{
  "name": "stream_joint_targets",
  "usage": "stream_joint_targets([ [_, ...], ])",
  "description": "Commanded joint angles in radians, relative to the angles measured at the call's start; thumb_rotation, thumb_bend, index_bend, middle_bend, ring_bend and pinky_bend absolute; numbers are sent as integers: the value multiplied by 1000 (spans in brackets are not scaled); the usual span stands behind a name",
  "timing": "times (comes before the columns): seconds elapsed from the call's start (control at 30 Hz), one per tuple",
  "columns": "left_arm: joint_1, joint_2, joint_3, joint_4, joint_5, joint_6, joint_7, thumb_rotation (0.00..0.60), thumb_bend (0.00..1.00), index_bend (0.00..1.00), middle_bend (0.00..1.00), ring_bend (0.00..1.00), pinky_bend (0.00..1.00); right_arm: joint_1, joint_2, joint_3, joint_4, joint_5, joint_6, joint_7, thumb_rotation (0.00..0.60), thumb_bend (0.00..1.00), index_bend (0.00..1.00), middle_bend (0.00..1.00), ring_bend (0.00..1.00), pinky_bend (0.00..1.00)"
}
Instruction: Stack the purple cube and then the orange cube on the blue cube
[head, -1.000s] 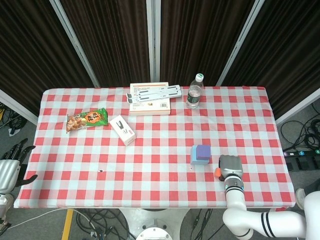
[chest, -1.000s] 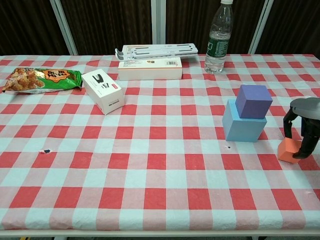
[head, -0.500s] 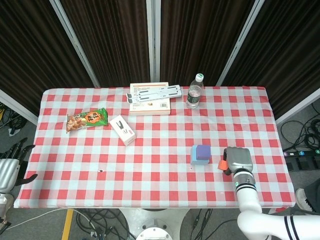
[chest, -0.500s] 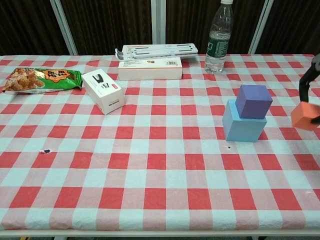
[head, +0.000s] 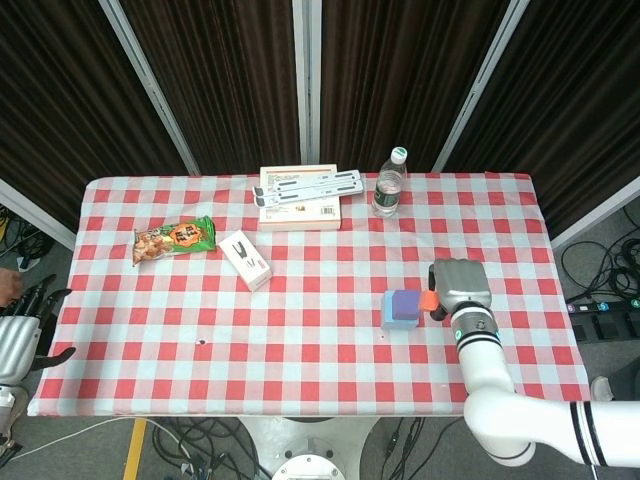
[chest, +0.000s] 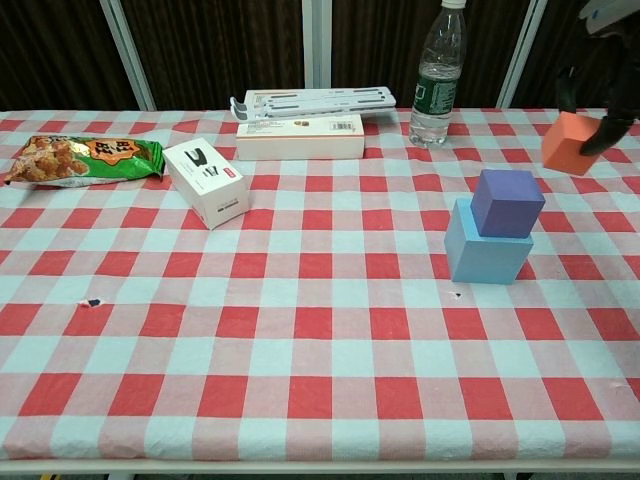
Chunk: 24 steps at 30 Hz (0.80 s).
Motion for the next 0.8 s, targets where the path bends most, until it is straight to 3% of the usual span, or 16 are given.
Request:
stream_joint_targets([
  [0.03, 0, 0, 0, 0, -1, 0, 4, 600, 51, 249, 143, 133, 270, 43, -38, 9, 59, 46, -27, -21, 600, 133, 549, 1000, 1000, 1000],
  [0.33, -1, 2, -3, -2, -8, -5, 4, 600, 51, 249, 143, 133, 271, 93, -80, -12, 126, 92, -63, -38, 600, 133, 549, 1000, 1000, 1000],
  [0.8, -3, 2, -2, 3, -9, -10, -9, 600, 51, 248, 143, 133, 271, 133, -89, -40, 140, 100, -51, -61, 600, 134, 550, 1000, 1000, 1000],
])
